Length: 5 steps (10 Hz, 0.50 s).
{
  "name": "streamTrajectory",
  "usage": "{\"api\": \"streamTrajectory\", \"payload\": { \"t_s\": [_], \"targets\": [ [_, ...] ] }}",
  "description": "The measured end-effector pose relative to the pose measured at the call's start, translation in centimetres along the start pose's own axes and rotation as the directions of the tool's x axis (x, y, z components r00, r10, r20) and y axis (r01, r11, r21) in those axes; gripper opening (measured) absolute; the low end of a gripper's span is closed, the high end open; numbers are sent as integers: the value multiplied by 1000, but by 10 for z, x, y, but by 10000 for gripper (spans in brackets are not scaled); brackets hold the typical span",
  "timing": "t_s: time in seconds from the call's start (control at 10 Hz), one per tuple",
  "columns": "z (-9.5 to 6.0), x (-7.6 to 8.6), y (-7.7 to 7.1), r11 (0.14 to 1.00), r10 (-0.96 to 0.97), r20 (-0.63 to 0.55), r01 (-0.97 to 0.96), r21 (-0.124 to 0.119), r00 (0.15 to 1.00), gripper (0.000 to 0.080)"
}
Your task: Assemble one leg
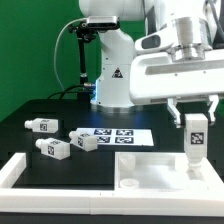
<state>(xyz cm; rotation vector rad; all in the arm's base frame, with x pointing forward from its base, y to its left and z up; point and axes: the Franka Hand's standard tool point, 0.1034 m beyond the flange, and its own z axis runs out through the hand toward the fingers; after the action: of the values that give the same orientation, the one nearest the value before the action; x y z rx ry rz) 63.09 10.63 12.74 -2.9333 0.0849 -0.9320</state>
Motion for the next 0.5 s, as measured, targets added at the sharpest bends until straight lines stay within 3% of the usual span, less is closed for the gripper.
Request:
{"api": "streamTrajectory", "payload": {
  "t_s": [0.5],
  "targets": [
    [3, -6, 2, 1000, -10, 8, 10, -9, 1000, 287]
  ]
}}
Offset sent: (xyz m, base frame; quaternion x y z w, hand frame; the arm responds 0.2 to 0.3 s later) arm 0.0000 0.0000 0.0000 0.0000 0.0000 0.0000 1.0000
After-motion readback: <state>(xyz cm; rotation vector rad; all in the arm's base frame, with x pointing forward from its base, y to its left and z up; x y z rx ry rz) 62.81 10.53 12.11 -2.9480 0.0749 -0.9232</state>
